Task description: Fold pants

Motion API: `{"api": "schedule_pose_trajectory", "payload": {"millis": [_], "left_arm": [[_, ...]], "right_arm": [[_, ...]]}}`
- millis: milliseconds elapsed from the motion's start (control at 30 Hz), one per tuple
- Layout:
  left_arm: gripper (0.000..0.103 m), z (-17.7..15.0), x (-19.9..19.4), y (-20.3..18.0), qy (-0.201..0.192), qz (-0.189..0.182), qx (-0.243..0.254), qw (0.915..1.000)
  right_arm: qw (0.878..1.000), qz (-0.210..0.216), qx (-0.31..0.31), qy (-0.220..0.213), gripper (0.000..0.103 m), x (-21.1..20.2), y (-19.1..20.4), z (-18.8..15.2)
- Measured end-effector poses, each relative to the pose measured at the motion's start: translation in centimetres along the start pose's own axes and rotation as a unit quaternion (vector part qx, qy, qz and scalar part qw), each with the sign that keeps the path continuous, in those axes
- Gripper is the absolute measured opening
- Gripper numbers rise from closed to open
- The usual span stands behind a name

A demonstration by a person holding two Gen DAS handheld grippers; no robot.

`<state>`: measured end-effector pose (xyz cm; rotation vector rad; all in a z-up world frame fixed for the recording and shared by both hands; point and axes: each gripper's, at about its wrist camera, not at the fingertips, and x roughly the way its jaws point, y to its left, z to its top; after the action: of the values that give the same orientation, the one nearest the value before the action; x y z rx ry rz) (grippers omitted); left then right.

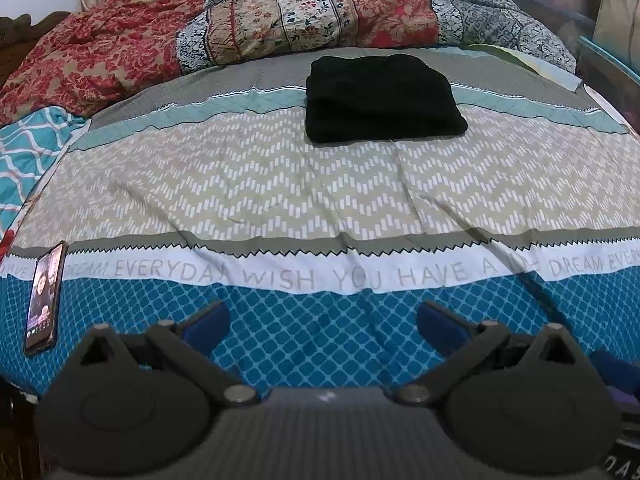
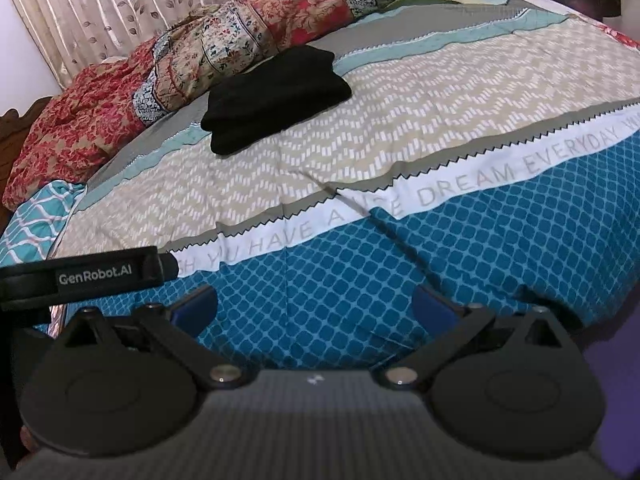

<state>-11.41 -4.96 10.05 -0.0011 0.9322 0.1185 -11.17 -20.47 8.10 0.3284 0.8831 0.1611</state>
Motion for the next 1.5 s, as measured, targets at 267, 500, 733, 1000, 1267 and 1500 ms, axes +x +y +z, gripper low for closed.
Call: {"api": "schedule_pose_trajectory", "payload": {"millis": [267, 500, 733, 1000, 1267, 1500], "left_arm": [[0.103, 0.0, 0.2, 0.2, 0.000, 0.005, 0.000, 1.0000], [0.103, 0.1, 0.3, 0.3, -0.002, 0.006, -0.001, 1.0000], [0.103, -0.1, 0.0, 0.3, -0.012, 0.005, 0.005, 0.9999], [0.103, -0.2, -0.5, 0.4, -0.025, -0.003, 0.007, 0.9997], [0.103, -0.5, -0.6, 0.5, -0.026, -0.006, 0.008, 0.9996], [0.103, -0.5, -0.5, 0.8, -0.023, -0.007, 0.000, 0.9997]], "right_arm": [[1.000, 0.008, -0.010, 0.005, 0.103, 0.3, 0.4, 0.1], [1.000, 0.017, -0.013, 0.012, 0.103, 0.5, 0.5, 0.1], [1.000, 0.020, -0.016, 0.012, 0.103, 0.5, 0.8, 0.0], [1.000, 0.021, -0.013, -0.005, 0.103, -0.2, 0.8, 0.1], [1.000, 0.021, -0.011, -0.011, 0.103, -0.4, 0.7, 0.1], [1.000, 0.021, -0.013, -0.014, 0.103, -0.5, 0.9, 0.1]]}}
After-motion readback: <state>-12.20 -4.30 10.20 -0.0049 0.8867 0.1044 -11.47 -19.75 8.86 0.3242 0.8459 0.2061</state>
